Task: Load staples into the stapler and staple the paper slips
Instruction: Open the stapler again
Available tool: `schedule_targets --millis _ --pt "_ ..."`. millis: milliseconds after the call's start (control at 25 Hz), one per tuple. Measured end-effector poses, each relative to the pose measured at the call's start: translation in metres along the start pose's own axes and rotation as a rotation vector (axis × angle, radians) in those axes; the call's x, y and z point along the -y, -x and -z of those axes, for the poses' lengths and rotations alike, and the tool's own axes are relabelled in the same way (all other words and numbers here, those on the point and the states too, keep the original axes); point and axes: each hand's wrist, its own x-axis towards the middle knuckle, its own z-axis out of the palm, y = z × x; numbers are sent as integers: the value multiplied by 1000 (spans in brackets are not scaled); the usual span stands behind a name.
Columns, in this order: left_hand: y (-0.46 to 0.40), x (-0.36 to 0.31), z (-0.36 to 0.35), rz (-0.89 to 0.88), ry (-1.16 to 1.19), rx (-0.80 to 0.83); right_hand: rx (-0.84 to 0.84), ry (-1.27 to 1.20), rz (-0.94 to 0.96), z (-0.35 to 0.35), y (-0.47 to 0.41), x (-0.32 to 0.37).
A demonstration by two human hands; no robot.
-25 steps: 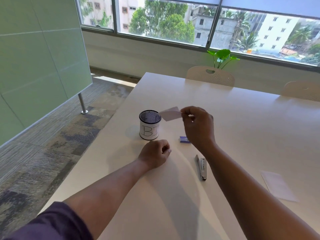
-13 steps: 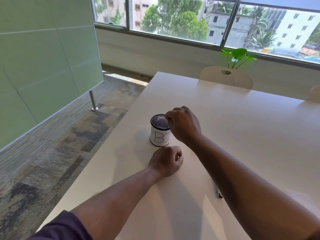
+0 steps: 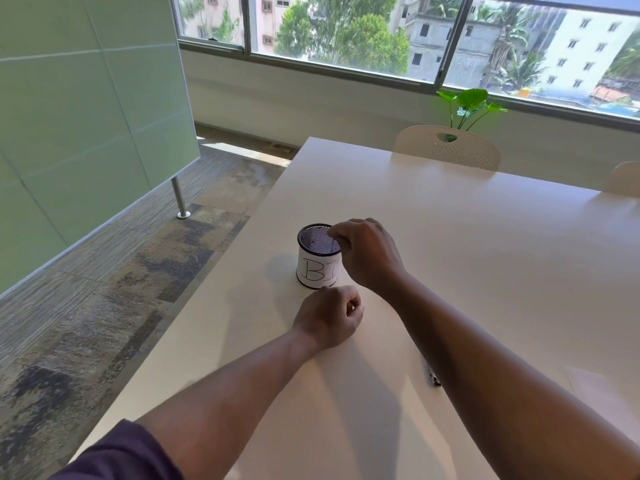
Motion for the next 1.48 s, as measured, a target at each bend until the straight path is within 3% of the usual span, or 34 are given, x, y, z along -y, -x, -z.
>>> schedule_targets --millis 240,600,760,1120,1320,1480 --pt "0 -1 -1 -19 -27 -19 -94 -95 -97 14 51 -22" --pt "10 -6 0 -53 -92 0 -289 -177 -542 12 181 -47" --pt "20 -21 -3 -55 -101 9 -320 -180 -612 4 208 -52" --pt "53 -53 -19 -68 128 -2 -304 -219 -685 -9 211 -57" --pt "59 -59 -17 84 312 -23 -379 -298 -632 -8 216 -54" --pt "61 -73 -15 275 707 156 -527 -411 -579 -9 223 -43"
